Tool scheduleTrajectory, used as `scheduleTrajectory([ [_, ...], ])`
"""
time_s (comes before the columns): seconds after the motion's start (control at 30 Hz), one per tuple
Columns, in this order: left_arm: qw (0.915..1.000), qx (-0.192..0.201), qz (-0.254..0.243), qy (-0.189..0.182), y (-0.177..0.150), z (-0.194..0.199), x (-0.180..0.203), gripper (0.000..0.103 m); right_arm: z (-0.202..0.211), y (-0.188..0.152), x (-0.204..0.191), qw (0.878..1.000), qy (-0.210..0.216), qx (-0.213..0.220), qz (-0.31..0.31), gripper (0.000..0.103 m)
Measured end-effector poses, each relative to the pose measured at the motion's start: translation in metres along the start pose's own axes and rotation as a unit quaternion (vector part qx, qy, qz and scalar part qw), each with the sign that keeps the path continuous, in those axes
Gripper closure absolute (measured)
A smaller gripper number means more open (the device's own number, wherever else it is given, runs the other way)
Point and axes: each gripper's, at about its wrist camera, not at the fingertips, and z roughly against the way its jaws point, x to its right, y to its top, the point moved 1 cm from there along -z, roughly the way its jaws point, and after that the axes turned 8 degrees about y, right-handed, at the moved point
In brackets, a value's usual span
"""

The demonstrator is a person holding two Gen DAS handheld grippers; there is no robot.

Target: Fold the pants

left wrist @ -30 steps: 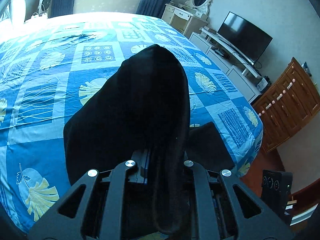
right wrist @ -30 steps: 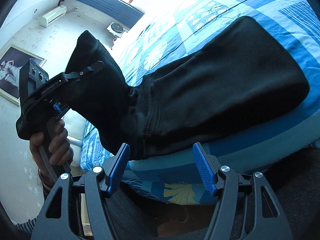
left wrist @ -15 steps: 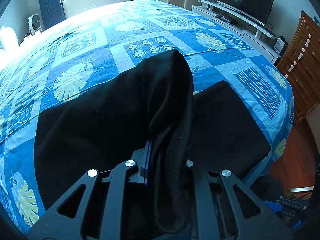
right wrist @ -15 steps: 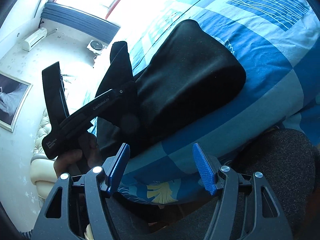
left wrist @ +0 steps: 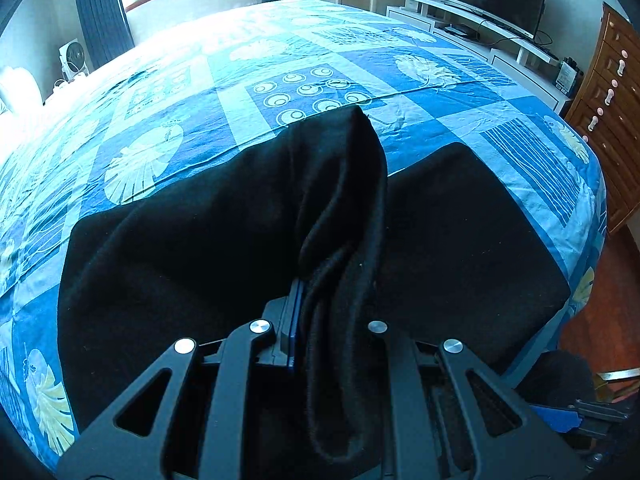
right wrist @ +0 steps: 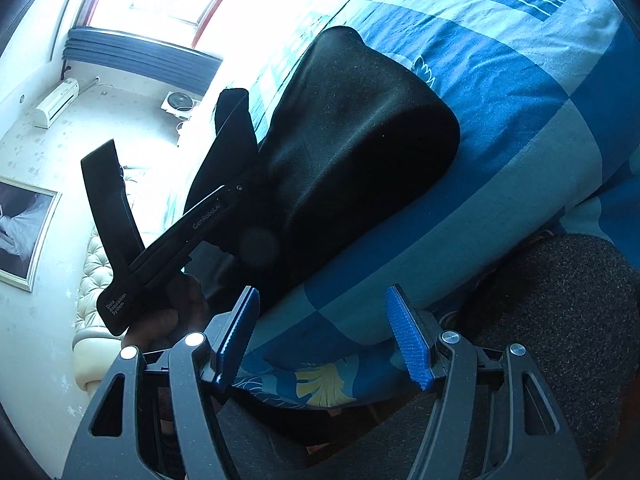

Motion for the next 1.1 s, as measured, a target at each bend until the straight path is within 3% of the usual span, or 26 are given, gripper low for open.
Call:
scheduleTrajectory([
  [0.2,0.9999,0.006,-0.011,0.008,-0.001,0.002,0.003,0.087,-0.002,-0.002,0.001,1.000,0.000,-0.003,-0.002,0.035],
  [0.33,0.9999,0.010,-0.007,-0.004,-0.001,0.007,0.003,0.079,-0.003,-0.002,0.002,1.000,0.004,0.003,-0.006,0.030],
  [0.57,0.9995,0.023,-0.016,-0.015,-0.003,0.025,0.008,0.048,-0.005,-0.001,0.000,1.000,0.003,0.003,-0.003,0.025],
  [0.67,0.9994,0.027,-0.010,-0.021,-0.004,0.036,0.006,0.030,-0.004,-0.002,0.000,1.000,0.003,0.007,-0.005,0.025],
  [0.73,0.9992,0.020,0.000,-0.034,-0.006,0.042,0.002,0.028,-0.001,0.000,0.000,1.000,0.000,0.010,-0.005,0.025],
  [0.9,0.9971,0.015,0.038,-0.064,-0.015,0.069,-0.023,0.022,0.015,0.004,-0.009,0.999,-0.022,0.037,0.017,0.024],
  [1.1,0.9943,0.055,0.085,-0.034,-0.041,0.104,-0.085,0.012,0.025,0.029,-0.044,0.994,0.001,0.050,0.093,0.023],
])
